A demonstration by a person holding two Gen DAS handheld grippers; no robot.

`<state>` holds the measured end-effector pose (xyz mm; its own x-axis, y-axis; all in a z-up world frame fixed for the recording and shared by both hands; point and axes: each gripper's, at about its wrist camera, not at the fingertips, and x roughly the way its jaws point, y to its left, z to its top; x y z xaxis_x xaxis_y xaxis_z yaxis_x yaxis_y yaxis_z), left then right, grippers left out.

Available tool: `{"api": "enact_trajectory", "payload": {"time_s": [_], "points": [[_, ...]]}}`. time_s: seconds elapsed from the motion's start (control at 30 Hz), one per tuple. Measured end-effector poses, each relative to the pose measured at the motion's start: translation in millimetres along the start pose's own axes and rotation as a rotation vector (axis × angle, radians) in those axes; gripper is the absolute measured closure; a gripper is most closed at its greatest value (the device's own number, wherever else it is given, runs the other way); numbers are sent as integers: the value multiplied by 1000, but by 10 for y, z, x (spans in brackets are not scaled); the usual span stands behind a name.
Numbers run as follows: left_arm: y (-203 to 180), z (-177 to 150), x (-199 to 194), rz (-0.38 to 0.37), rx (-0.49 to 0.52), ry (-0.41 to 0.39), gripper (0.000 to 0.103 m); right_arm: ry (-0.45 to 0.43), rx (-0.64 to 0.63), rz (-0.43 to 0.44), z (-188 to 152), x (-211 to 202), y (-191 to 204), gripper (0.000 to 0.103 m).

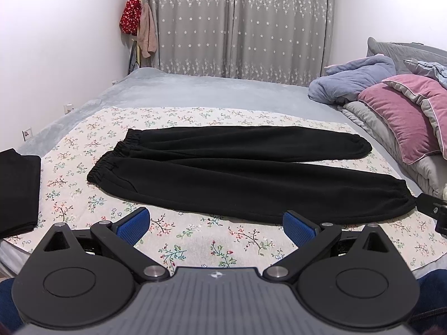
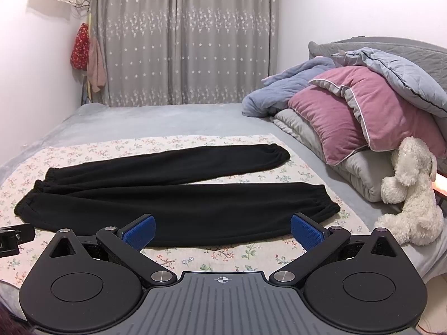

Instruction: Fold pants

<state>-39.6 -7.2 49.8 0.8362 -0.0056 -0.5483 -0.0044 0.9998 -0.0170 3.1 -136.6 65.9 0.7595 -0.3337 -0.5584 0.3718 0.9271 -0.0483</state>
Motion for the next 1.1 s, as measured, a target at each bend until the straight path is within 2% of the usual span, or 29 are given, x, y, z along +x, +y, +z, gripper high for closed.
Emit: {"api": "enact_trajectory", "payload": {"time_s": [0.83, 1.0, 1.1], "points": [[27, -22, 129, 1, 1, 20, 10, 20, 1, -8, -57, 59, 26, 0], [117, -11, 293, 13, -7, 44, 10, 26, -9, -8, -90, 202, 44, 0], [316, 49, 483, 26, -33, 69, 10, 54, 4, 5, -108, 417, -35, 0]]}}
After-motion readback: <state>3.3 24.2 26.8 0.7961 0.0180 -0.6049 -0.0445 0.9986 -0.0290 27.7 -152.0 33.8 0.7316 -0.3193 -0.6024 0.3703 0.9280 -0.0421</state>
